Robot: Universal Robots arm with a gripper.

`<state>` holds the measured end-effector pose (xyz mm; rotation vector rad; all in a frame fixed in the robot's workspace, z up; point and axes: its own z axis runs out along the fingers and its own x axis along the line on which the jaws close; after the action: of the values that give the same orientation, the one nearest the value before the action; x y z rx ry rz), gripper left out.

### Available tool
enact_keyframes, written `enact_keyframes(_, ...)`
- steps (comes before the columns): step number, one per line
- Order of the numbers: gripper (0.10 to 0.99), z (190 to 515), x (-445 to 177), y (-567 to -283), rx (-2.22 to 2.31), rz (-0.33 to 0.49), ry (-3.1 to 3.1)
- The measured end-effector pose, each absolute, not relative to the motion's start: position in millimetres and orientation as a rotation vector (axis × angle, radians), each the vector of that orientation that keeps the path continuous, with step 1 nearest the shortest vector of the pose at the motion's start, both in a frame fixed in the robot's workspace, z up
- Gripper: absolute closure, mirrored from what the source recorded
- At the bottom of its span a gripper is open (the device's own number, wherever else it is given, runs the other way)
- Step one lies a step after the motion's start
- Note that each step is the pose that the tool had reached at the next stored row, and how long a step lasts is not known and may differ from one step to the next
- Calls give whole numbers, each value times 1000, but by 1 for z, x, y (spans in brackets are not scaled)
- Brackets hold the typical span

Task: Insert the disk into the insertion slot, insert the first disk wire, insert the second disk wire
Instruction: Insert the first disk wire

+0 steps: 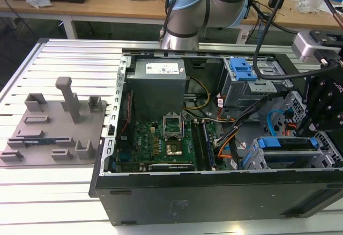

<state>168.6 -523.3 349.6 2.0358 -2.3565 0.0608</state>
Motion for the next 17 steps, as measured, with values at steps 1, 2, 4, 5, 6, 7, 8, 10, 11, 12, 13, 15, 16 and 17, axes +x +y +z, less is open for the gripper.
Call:
enact_keyframes(1,918,349,169,-523,2036,61,-2357)
enact_keyframes(2,918,349,169,-523,2036,61,-2357)
enact_keyframes(4,918,348,169,-523,2036,61,-2356)
enact_keyframes(5,918,348,169,-523,2036,61,-2356)
enact_keyframes(6,918,348,169,-523,2036,61,-2356)
enact_keyframes(7,918,348,169,-523,2036,61,-2356)
enact_keyframes(8,918,348,169,-523,2035,62,-2356)
enact_keyframes(10,918,347,169,-523,2035,62,-2356)
enact_keyframes(11,918,347,169,-523,2035,62,-2356)
enact_keyframes(12,918,347,168,-523,2035,62,-2356)
enact_keyframes(13,918,347,168,-523,2035,62,-2356)
enact_keyframes(15,918,347,168,-523,2035,63,-2356)
enact_keyframes(16,918,347,168,-524,2035,63,-2356)
enact_keyframes(17,918,347,168,-524,2035,63,-2356)
